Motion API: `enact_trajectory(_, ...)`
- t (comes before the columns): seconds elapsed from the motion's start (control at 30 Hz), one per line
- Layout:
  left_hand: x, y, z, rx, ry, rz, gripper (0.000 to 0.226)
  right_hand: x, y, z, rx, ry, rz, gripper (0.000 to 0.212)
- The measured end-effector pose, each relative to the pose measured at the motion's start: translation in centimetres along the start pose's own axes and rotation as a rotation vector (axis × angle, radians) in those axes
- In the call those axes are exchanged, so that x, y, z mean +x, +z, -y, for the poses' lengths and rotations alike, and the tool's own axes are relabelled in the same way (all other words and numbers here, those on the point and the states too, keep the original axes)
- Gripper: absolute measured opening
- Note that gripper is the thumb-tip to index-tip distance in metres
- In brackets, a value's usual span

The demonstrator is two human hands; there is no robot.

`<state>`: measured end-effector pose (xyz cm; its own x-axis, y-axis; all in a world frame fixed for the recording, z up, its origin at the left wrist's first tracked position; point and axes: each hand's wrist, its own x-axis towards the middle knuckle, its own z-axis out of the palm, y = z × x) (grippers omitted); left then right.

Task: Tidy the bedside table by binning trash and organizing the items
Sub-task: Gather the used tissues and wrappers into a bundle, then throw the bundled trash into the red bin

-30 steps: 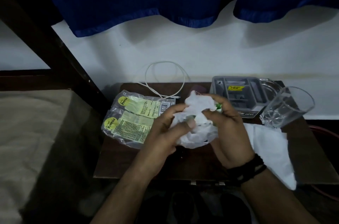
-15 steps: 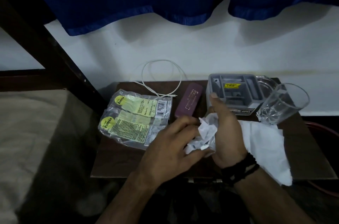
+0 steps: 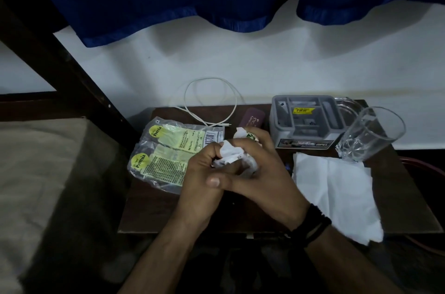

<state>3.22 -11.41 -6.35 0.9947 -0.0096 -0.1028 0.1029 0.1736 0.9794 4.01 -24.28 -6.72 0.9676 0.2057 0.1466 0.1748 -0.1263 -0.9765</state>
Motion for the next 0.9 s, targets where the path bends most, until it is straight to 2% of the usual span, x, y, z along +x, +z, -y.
enact_trajectory(0.1, -0.4, -0.8, -0.8, 0.044, -0.203, 0.140, 0.039, 0.4, -1.1, 0.1, -0.056, 0.009, -0.047, 0.047)
enact_trajectory(0.17, -0.4, -1.7, -1.2, -0.016, -0.367, 0.215, 0.038, 0.6, -1.7, 0.1, -0.069, 0.001, -0.063, 0.037)
enact_trajectory(0.23, -0.4, -2.2, -1.4, -0.053, -0.420, 0.300, 0.033, 0.9, -1.9, -0.1, -0.135, -0.033, -0.108, 0.024)
enact_trajectory(0.3, -0.3, -1.8, -1.6, -0.038, -0.400, 0.332, 0.033, 1.1, -2.2, -0.5, -0.100, -0.014, -0.130, 0.018)
enact_trajectory(0.37, 0.1, -1.5, -1.6, 0.111, -0.285, 0.245, 0.025, 1.0, -2.6, -0.7, -0.016, 0.027, -0.130, 0.021)
enact_trajectory(0.47, 1.3, -3.5, -1.2, 0.515, 0.009, -0.018, 0.016, 0.9, -3.2, -0.9, 0.029, 0.063, -0.160, 0.032)
enact_trajectory(0.57, 2.4, -7.6, -0.6, 0.914, 0.169, -0.258, 0.013, 1.1, -3.5, -1.1, 0.089, 0.149, -0.217, 0.019)
enact_trajectory(0.63, 2.4, -9.2, -0.4, 1.081, 0.077, -0.209, 0.045, 1.2, -3.4, -1.4, 0.069, 0.175, -0.246, 0.010)
enact_trajectory(0.7, 1.9, -9.0, 0.0, 1.203, -0.139, -0.024, 0.083, 1.2, -2.8, -1.5, 0.044, 0.170, -0.242, 0.039)
enact_trajectory(0.73, 1.6, -8.6, 0.5, 1.264, -0.216, 0.065, 0.095, 1.2, -2.6, -1.5, 0.045, 0.163, -0.233, 0.052)
enact_trajectory(0.8, 1.4, -7.8, 1.7, 1.371, -0.273, 0.169, 0.106, 1.2, -2.1, -1.1, 0.037, 0.168, -0.245, 0.061)
enact_trajectory(0.9, 1.5, -8.0, 2.6, 1.445, -0.274, 0.160, 0.100, 1.2, -1.5, -0.5, -0.032, 0.177, -0.293, 0.064)
